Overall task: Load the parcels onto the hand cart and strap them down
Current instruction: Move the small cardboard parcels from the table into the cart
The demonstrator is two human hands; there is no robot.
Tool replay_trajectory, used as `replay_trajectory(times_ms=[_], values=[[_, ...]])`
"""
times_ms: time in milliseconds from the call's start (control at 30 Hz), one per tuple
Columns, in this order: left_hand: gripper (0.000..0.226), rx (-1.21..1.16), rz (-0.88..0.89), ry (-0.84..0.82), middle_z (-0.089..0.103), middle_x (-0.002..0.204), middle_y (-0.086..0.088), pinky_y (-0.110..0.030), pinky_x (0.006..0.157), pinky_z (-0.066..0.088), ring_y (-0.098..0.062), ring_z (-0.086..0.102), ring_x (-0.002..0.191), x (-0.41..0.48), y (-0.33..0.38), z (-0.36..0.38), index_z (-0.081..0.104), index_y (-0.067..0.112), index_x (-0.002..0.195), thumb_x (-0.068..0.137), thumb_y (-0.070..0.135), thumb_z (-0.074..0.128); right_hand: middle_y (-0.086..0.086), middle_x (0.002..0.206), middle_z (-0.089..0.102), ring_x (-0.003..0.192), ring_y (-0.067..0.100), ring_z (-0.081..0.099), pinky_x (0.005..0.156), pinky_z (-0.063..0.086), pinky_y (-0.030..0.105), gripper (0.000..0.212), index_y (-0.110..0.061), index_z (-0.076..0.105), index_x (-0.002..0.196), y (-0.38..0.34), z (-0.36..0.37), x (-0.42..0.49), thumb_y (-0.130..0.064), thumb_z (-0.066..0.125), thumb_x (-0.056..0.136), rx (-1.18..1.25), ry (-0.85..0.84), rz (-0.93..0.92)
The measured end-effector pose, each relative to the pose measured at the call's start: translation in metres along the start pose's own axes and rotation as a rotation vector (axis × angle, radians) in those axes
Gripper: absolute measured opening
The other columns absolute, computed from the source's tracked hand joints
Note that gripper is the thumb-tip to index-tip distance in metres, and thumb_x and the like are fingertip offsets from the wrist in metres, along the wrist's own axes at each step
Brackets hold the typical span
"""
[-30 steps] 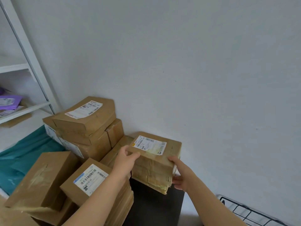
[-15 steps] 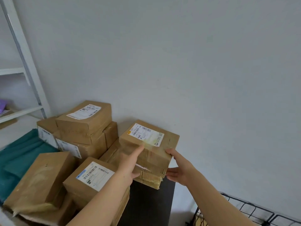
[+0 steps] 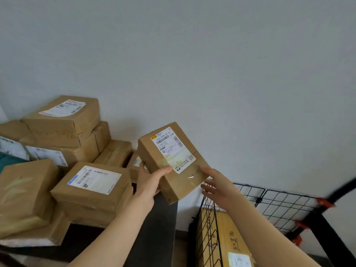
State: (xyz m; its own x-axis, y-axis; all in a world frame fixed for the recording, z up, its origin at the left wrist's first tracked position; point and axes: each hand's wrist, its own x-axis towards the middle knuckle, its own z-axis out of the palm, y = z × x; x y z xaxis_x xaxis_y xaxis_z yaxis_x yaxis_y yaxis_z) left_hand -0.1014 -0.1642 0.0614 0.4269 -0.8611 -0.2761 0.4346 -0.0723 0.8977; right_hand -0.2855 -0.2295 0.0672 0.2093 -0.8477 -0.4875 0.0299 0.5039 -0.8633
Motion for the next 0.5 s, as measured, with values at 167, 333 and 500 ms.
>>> replay_trajectory(times_ms=[167,333,500], values=[[0.080,0.073,-0.070,-0.138,0.057,0.122,0.003,-0.044,0.094,0.044,-0.018,0.054,0.106,-0.019,-0.035,0.023,0.036,0.030,0.138,0.072,0.009,0.077,0.006,0.136,0.048,0.123,0.027,0.047,0.101,0.040,0.041,0.059,-0.022,0.044,0.138,0.007,-0.055,-0.035,-0.029,0.068,0.085,-0.252,0.180,-0.108],[0.080,0.154,-0.117,-0.295,0.056,0.125,0.000,-0.046,0.099,0.042,-0.021,0.053,0.112,-0.031,-0.057,0.061,0.036,0.029,0.138,0.071,0.011,0.078,0.005,0.124,0.056,0.112,0.022,0.053,0.099,0.045,0.039,0.044,-0.022,0.058,0.126,0.007,-0.093,-0.061,-0.025,0.068,0.083,-0.422,0.291,-0.169],[0.086,0.253,-0.118,-0.399,0.055,0.121,-0.002,-0.040,0.091,0.043,-0.017,0.052,0.102,-0.042,-0.077,0.098,0.027,0.030,0.142,0.075,0.009,0.076,0.004,0.112,0.066,0.101,0.022,0.063,0.093,0.051,0.038,0.037,-0.019,0.061,0.120,0.007,-0.130,-0.069,-0.010,0.066,0.084,-0.392,0.302,-0.166]])
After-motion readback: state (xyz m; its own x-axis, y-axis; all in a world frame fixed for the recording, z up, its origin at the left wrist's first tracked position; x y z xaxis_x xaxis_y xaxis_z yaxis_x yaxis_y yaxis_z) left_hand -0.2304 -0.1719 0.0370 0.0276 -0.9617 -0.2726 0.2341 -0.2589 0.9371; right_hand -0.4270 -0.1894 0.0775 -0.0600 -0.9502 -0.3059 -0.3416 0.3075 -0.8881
